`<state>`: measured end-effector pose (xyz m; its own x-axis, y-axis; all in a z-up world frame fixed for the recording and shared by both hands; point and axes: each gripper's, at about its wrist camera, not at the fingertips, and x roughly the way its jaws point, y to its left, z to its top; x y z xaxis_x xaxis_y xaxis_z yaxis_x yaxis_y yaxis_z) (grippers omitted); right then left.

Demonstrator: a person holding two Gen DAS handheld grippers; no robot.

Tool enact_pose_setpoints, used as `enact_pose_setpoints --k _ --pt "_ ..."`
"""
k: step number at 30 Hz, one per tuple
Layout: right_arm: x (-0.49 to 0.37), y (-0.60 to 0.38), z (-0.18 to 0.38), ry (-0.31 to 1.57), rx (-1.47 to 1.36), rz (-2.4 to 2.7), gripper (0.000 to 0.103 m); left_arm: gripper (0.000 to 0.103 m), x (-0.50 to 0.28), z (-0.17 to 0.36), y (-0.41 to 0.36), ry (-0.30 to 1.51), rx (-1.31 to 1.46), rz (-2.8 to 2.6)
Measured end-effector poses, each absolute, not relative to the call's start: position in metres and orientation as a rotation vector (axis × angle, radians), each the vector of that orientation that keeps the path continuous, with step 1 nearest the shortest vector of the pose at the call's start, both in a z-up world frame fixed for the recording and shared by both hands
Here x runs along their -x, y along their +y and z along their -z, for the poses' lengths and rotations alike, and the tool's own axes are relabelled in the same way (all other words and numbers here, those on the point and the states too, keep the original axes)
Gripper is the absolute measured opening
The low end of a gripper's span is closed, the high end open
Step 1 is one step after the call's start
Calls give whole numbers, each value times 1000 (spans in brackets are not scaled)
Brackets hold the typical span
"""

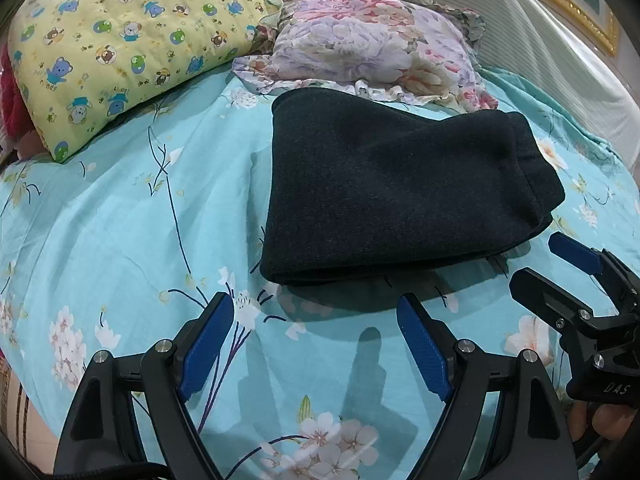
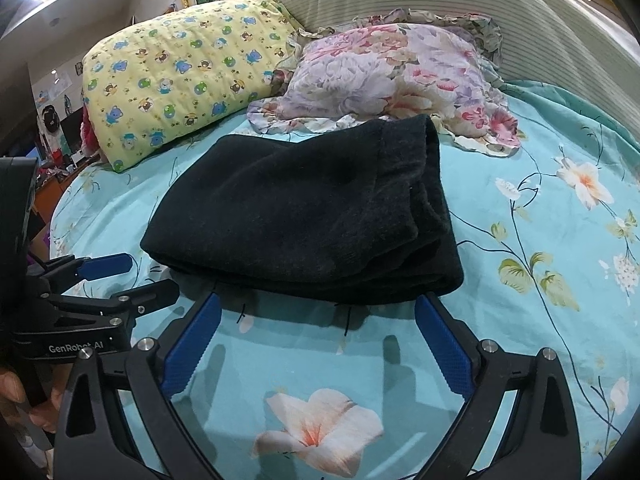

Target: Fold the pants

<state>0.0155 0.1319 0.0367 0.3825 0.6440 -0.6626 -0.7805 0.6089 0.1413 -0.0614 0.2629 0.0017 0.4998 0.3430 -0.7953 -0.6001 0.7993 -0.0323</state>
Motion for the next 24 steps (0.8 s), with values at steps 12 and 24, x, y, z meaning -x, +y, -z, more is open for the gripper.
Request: enact_pose_setpoints --k 12,24 --pt "-17 130 -38 736 199 -913 98 84 62 -5 264 861 319 -590" --pt "-19 130 -41 731 194 -916 98 84 63 -8 263 856 314 -591"
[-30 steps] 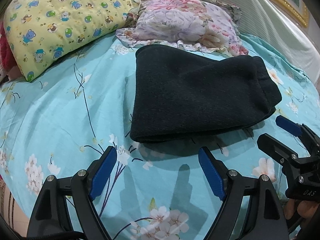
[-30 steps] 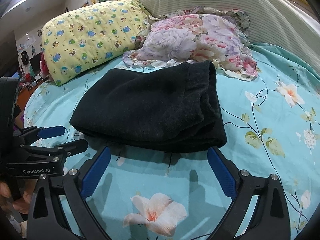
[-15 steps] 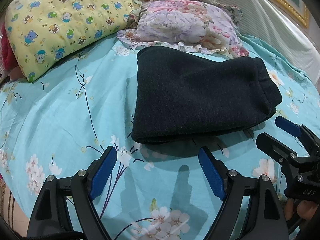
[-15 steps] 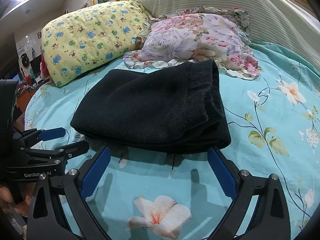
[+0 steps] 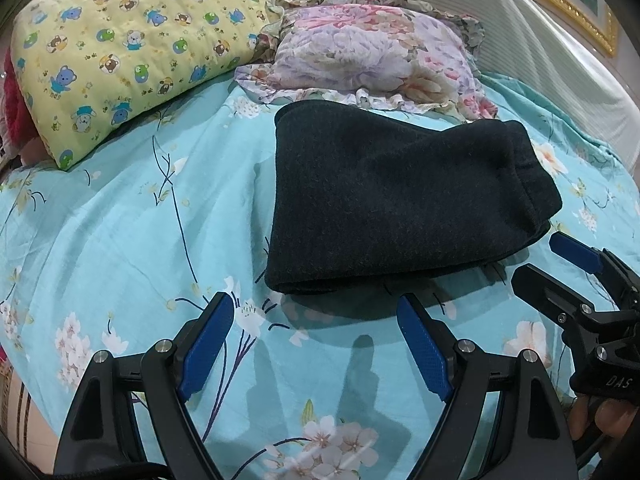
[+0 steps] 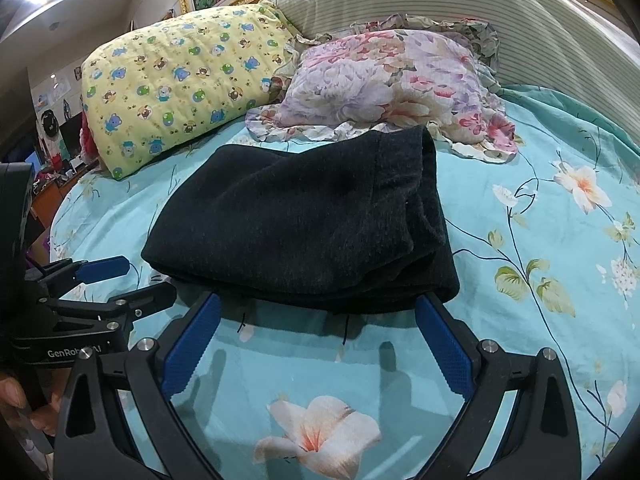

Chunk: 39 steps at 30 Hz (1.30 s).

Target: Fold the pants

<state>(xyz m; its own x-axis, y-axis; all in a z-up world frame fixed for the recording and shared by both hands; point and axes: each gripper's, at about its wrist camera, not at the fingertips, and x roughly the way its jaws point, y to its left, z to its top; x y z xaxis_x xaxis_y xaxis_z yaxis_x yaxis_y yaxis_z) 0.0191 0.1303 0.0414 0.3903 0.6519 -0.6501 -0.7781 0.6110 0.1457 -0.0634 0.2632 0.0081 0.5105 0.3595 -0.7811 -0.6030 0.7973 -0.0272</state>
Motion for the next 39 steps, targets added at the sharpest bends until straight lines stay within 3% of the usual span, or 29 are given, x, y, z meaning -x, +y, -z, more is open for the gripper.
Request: enact_pose_setpoints --k 39 --pt "-18 130 -47 719 184 -913 98 84 65 -14 266 840 325 -599"
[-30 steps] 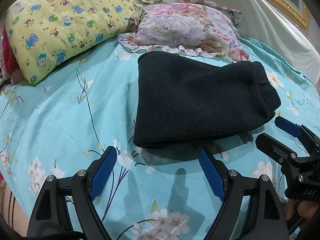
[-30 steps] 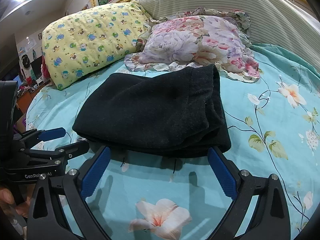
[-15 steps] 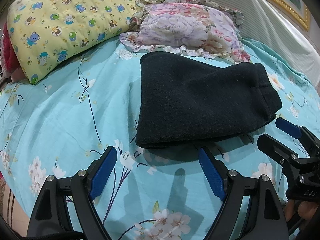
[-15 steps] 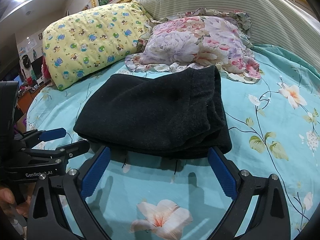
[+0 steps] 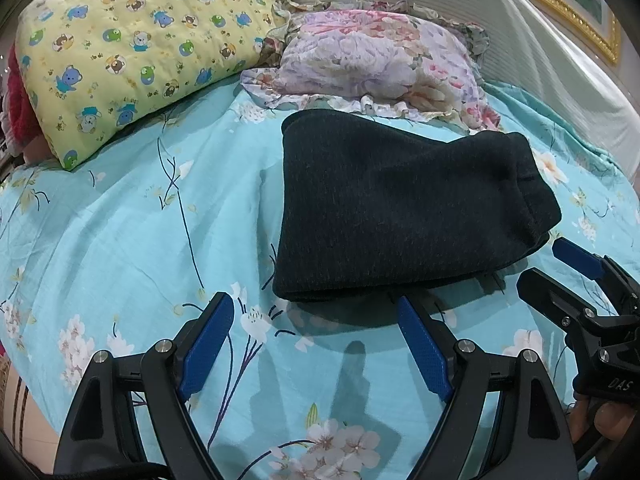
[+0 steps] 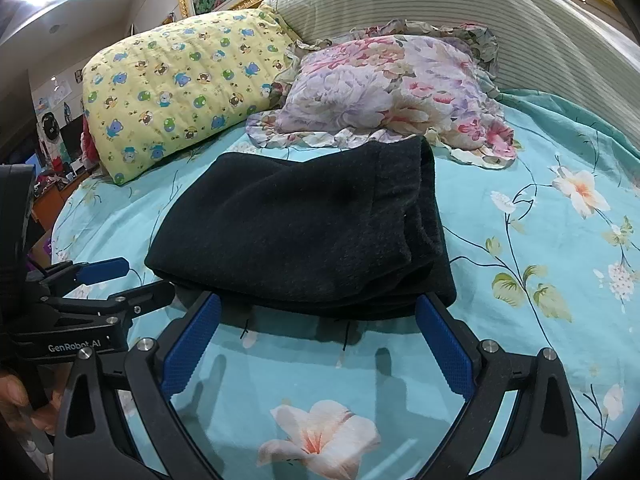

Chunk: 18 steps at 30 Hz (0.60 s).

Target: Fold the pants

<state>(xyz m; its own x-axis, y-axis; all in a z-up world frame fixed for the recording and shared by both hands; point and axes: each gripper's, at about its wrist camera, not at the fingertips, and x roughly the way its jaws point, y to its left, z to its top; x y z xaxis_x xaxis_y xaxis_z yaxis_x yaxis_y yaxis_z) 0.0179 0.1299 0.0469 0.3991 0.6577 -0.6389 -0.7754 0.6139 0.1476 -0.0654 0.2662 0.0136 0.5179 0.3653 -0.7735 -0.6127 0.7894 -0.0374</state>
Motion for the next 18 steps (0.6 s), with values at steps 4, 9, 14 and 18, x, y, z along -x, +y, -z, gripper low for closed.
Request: enact_pose_setpoints --k 4,9,14,18 --pt "-17 129 -47 720 184 -912 98 84 66 -15 264 837 323 -599" --pt "-18 129 -48 717 183 -912 98 84 65 -17 263 835 318 -599" --pt "-20 126 -51 709 174 -909 98 84 66 -17 263 831 321 -604" --pt "-21 125 -52 705 167 -906 98 84 66 -17 263 832 323 -606"
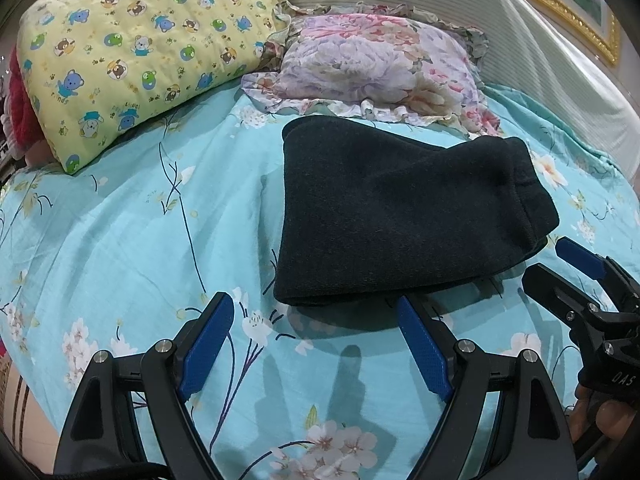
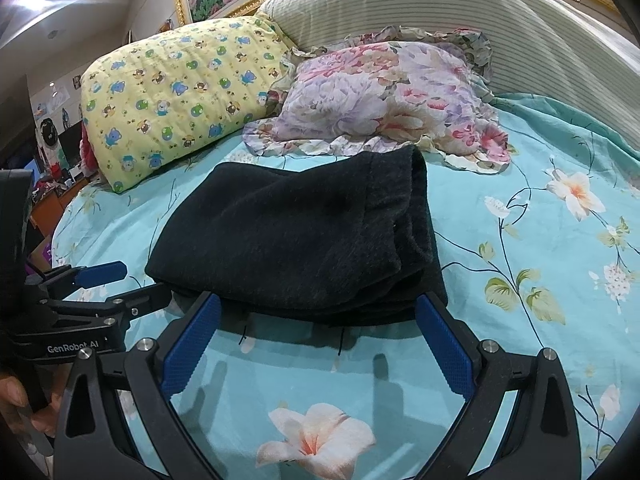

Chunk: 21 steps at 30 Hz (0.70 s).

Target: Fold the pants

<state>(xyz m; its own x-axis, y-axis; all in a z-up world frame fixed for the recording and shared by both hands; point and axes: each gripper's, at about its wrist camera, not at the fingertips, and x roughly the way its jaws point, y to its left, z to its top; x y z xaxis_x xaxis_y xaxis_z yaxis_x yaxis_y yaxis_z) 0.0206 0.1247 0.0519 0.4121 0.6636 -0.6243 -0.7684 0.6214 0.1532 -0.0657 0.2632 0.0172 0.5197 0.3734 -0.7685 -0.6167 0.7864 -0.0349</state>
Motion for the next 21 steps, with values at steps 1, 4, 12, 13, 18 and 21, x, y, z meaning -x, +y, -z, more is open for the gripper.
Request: enact_pose_setpoints --k 1,4,12,13,18,21 --pt "-21 124 -52 707 165 -905 98 84 66 -17 264 832 322 -608" --pt "-21 124 -52 707 160 -904 98 84 65 -17 264 829 315 -622" --pt "-23 125 -56 699 155 -906 98 84 61 -23 266 809 312 -613" --pt "-23 125 -57 695 154 -905 98 84 60 -24 267 805 315 -612" --pt "-27 125 -61 694 141 -895 98 84 56 -27 269 797 323 -608" --pt "-28 125 -61 694 140 -896 98 84 53 -28 270 801 323 -606"
